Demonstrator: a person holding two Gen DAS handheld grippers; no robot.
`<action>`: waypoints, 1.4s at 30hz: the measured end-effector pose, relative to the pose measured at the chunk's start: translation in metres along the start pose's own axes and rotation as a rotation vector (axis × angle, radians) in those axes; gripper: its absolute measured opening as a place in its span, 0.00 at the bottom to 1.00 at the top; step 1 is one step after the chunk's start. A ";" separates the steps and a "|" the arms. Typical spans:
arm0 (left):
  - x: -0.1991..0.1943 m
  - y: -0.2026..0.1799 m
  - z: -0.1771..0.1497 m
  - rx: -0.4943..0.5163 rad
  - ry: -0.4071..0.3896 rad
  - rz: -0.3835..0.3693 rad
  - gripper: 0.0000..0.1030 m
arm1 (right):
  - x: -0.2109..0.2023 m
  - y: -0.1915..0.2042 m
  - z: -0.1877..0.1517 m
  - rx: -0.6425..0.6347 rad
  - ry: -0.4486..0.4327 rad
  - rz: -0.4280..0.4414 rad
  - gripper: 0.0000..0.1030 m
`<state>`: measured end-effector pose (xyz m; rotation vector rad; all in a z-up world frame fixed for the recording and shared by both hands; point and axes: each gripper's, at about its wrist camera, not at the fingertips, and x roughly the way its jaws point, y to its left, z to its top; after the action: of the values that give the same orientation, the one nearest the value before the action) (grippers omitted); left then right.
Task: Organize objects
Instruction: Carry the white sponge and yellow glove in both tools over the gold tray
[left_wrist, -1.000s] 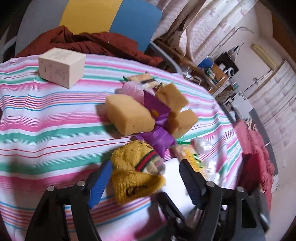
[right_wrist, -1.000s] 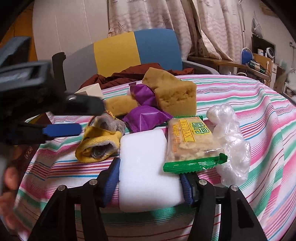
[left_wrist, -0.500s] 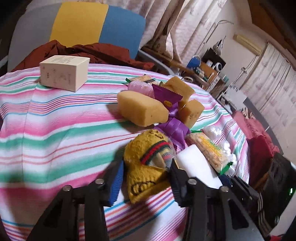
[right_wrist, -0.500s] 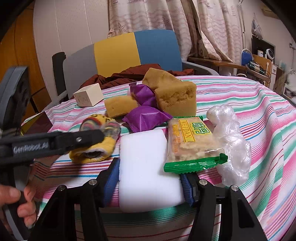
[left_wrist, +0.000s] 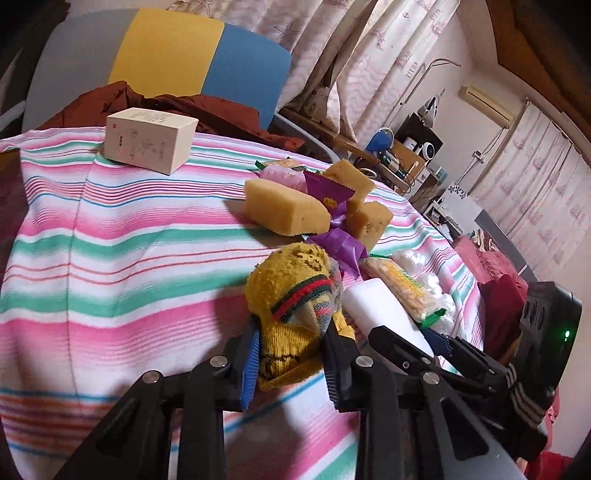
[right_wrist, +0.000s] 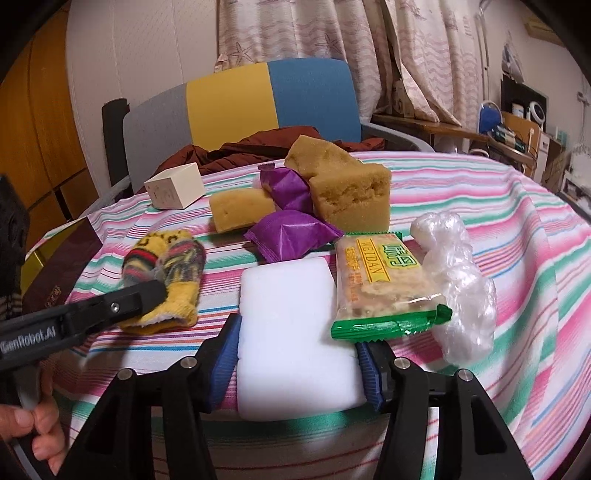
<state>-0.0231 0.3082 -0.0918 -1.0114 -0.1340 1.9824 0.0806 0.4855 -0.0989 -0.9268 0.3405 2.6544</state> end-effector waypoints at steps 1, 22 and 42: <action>-0.002 0.001 -0.002 -0.009 -0.002 -0.006 0.28 | -0.003 0.000 -0.001 0.017 0.005 0.015 0.56; -0.132 0.010 -0.045 -0.063 -0.137 -0.058 0.26 | -0.039 0.053 -0.008 0.056 0.112 0.144 0.56; -0.266 0.134 -0.050 -0.218 -0.229 0.322 0.26 | -0.077 0.219 0.012 -0.083 0.054 0.493 0.57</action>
<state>-0.0022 0.0146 -0.0245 -0.9860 -0.3372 2.4178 0.0513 0.2705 -0.0143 -1.0539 0.5355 3.1108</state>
